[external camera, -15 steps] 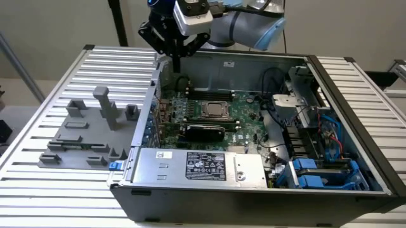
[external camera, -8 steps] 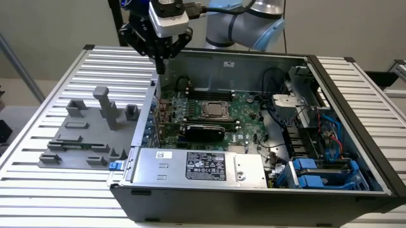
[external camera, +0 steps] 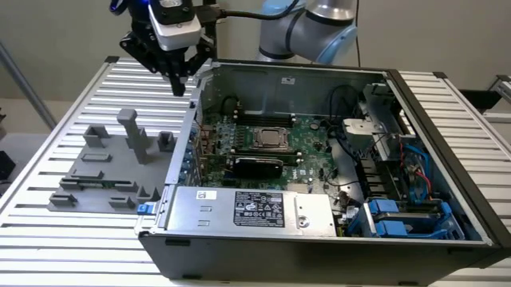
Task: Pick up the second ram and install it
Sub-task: 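Reach for the second ram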
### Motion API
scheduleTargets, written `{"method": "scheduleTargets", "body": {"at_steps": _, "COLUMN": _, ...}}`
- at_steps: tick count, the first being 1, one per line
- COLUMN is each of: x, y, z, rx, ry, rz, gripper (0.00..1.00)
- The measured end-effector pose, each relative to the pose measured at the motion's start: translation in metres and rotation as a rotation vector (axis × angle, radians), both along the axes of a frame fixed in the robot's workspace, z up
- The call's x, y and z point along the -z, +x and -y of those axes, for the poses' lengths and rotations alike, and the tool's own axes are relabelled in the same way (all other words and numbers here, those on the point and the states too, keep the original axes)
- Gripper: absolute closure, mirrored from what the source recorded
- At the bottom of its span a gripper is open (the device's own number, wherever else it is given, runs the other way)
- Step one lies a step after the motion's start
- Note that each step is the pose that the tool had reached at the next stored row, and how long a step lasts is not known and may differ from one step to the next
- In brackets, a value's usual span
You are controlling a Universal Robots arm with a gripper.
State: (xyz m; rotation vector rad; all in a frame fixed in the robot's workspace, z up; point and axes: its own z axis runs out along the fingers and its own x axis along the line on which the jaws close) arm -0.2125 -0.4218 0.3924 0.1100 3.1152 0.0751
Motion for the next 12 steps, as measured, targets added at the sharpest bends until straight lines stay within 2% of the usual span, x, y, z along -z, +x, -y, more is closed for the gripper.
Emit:
{"method": "scheduleTargets", "body": {"at_steps": 6, "x": 0.001, "y": -0.027, "z": 0.0058, "rx": 0.0, "ry": 0.0, "rz": 0.0005, "gripper": 1.0}}
{"method": "scheduleTargets", "body": {"at_steps": 12, "x": 0.0049, "y": -0.054, "z": 0.0087, "rx": 0.0, "ry": -0.0001, "rz": 0.0004, "gripper": 1.0}}
